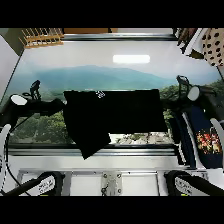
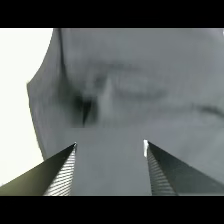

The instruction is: Fold the clothes and pants, and hang the long-sleeved shirts on hangers.

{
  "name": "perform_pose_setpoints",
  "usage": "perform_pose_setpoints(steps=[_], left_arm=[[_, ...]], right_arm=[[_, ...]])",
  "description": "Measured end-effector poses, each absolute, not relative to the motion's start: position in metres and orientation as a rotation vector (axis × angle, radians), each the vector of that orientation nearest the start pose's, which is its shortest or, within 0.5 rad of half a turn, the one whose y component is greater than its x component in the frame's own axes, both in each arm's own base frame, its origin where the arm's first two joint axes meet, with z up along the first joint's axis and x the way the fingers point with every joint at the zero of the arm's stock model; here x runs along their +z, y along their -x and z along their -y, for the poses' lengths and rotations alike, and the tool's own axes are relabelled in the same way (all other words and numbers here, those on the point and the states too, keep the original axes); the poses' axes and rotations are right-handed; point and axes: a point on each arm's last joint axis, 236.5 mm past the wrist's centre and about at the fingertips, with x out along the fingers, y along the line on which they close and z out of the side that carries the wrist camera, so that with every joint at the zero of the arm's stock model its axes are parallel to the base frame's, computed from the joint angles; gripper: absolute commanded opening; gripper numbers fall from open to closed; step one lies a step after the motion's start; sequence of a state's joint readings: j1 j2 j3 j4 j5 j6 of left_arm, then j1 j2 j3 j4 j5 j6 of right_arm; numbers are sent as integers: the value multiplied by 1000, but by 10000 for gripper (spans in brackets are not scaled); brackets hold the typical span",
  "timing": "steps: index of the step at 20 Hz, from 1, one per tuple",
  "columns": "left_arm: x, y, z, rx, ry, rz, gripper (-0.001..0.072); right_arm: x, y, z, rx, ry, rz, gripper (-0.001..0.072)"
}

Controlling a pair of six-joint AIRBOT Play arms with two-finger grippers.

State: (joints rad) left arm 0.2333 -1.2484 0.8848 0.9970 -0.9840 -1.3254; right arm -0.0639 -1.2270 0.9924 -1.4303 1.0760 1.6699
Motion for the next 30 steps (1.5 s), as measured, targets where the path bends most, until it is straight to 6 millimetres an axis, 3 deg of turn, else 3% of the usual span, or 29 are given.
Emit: perform_pose_setpoints(steps=[3,6,8,10,15,16,17,18,22,25,30], left_arm=[[-44,-334,28,-140,540,-1241,445],[-57,-305,35,-128,570,-1282,444],[-63,-291,38,-122,583,-1299,445],[-67,-282,40,-119,588,-1305,444],[-70,-274,42,-111,592,-1303,444],[-70,-273,42,-111,591,-1302,445],[-70,-273,42,-111,591,-1304,444],[-70,-272,42,-110,591,-1303,444],[-73,-267,42,-100,598,-1327,444],[-85,-251,46,-83,625,-1379,444],[-110,-215,79,-116,666,-1481,445]], right_arm=[[-49,-308,2,-131,-441,-1377,564],[-72,-286,-6,-167,-627,-1400,555],[-83,-284,-14,-177,-716,-1391,543],[-92,-284,-21,-184,-774,-1389,473],[-109,-286,-29,-200,-834,-1399,470],[-110,-288,-29,-202,-842,-1395,404],[-112,-289,-28,-206,-843,-1387,138],[-113,-291,-28,-210,-843,-1382,15],[-114,-295,-26,-208,-836,-1365,14],[-114,-295,-25,-207,-833,-1362,13],[-114,-296,-25,-204,-829,-1360,14]])
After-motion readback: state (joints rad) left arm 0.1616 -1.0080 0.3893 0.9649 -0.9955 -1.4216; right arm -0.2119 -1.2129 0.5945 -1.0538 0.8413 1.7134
